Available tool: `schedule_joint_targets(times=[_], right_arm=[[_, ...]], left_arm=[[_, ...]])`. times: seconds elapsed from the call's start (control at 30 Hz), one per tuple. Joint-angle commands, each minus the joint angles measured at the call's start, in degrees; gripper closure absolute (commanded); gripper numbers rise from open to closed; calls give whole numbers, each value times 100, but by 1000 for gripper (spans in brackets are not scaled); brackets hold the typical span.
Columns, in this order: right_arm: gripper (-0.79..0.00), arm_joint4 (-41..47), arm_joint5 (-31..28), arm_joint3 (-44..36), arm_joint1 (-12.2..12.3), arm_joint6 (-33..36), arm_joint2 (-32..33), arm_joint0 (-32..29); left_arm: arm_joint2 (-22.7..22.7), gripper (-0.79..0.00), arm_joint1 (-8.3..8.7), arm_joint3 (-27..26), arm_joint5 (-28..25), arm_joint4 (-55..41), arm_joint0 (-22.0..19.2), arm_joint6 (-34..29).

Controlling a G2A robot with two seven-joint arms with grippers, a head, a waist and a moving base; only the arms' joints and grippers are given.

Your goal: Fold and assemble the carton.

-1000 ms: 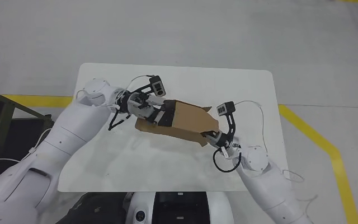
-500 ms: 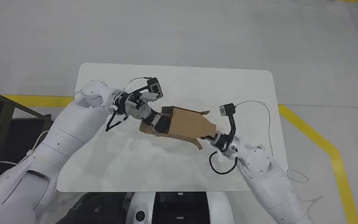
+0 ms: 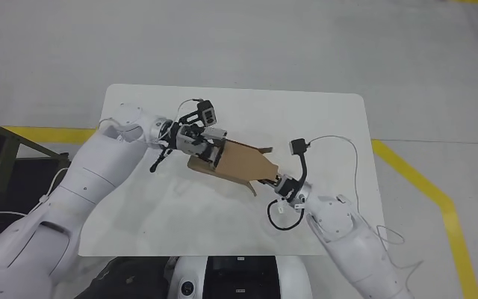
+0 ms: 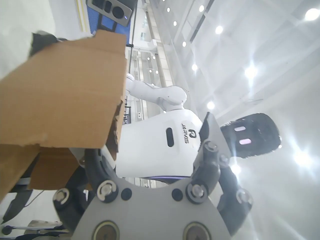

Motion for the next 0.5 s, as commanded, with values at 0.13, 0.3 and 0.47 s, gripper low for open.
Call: schedule_joint_targets(times=[0.13,0.3,0.47], right_arm=[[0,-212,300,58,-43,-251,-125,94],[0,-246,388,181,-69,-327,-169,157],[0,-280,453,157,-74,-358,-152,160]], left_arm=[[-105,-489,-19,-119,-239,229,114,126],[-232,-397,-13,-171,-364,498,193,218],[-326,-363,8,-236,-404,900,264,411]])
